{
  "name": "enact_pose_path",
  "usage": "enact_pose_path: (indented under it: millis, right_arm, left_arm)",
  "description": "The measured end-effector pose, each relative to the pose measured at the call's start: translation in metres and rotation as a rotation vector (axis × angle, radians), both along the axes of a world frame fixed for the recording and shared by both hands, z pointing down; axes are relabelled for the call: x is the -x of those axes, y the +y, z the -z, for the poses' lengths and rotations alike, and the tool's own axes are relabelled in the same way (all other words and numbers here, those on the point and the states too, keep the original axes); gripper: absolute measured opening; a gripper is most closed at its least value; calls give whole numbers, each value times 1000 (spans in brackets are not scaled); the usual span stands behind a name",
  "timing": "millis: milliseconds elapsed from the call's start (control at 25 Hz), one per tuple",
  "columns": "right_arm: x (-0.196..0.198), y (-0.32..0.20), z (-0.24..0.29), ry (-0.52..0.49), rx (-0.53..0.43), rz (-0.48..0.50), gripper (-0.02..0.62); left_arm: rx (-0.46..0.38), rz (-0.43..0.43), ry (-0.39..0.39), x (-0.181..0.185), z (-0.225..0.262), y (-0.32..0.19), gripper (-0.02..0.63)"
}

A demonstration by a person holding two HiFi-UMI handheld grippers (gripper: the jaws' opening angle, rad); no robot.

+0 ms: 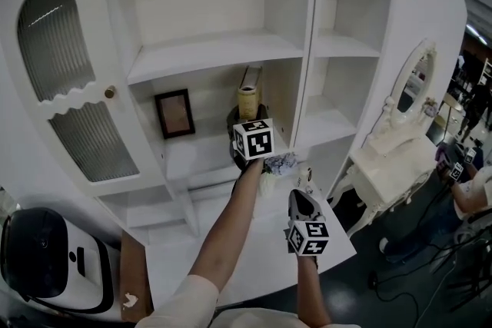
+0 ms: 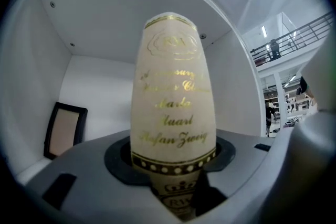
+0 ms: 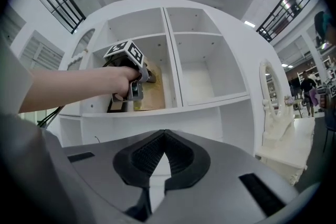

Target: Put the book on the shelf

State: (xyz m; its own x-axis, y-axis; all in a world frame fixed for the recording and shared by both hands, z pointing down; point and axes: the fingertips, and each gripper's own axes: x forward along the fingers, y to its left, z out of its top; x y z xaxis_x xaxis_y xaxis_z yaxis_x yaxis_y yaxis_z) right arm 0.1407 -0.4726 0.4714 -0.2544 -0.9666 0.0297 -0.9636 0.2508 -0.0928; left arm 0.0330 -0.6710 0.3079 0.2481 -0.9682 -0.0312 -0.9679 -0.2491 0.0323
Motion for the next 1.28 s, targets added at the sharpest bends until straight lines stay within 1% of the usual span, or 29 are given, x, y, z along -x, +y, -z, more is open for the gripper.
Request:
enact_pose_path:
  millis: [280, 400, 480, 800, 1040, 1160, 1280]
  right_arm:
    - [-36, -6, 1, 9, -4, -69, 26]
    - [-46, -10, -1, 6, 3, -85, 26]
    - [-49, -13, -2, 2, 4, -89, 26]
    - [-52, -17, -3, -2, 3, -91, 26]
    - [-57, -12, -1, -11, -4, -100, 26]
    - [-59, -11, -1, -18, -1, -103, 26]
    - [-56, -10, 2, -15, -5, -97, 26]
  left_arm:
    - [4, 14, 32, 2, 0, -41, 229]
    - [0, 13, 22, -2, 0, -50, 229]
    - [-6, 18, 11, -5, 0, -55, 229]
    - [3, 22, 11, -4, -2, -72, 229]
    - [9, -2, -1, -6, -2, -76, 232]
    - [25, -23, 0, -8, -6, -72, 248]
    - [23, -32, -10, -4, -7, -65, 264]
